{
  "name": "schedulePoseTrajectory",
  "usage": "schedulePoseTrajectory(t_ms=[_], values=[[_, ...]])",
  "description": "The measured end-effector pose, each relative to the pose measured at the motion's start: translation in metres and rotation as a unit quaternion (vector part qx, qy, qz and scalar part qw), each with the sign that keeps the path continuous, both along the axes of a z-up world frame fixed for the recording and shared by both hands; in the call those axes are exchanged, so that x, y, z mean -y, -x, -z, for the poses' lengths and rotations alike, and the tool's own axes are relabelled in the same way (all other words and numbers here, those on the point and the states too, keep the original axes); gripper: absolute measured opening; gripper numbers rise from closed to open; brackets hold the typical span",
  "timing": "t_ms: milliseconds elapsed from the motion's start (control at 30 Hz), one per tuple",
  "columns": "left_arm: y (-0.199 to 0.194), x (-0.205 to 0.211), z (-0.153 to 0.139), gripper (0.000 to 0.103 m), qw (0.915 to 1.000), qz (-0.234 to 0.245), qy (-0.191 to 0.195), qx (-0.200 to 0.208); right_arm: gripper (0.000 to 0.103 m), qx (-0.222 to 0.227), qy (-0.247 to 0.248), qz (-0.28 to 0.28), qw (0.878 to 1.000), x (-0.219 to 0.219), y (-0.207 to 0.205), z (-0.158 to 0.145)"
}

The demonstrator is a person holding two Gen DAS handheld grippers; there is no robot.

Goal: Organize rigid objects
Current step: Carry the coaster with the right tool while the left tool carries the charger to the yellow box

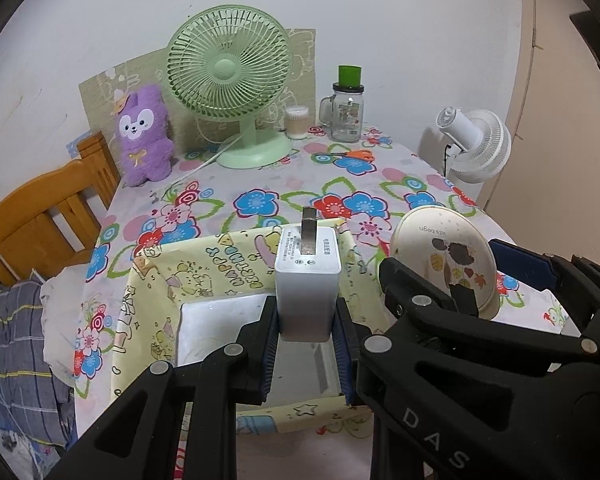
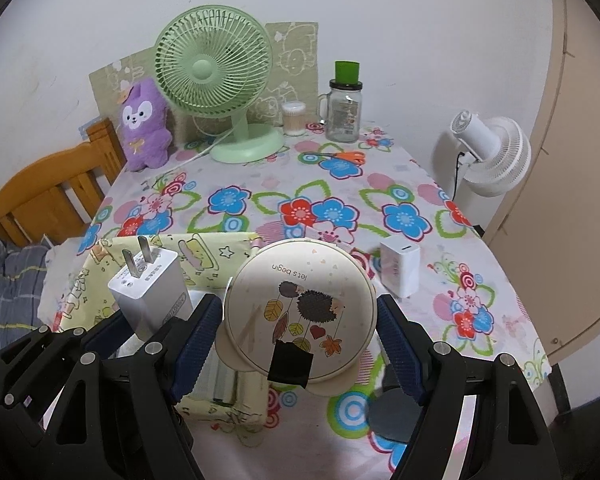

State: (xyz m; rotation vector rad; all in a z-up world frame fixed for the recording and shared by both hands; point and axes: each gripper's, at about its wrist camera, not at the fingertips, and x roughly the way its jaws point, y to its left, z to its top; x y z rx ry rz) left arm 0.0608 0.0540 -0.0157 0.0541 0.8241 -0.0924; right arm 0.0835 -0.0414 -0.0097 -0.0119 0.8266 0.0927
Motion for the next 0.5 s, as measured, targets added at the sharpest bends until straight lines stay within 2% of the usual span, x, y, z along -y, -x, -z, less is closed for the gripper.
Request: schedulePoseTrajectory(t_ms=[500], values=[[-0.01, -0.039, 0.014, 0.025, 0.9997, -0.019, 0.003, -0.014, 0.079, -0.017, 0.007, -0.023, 1.0, -0.042, -0.015, 0.011]])
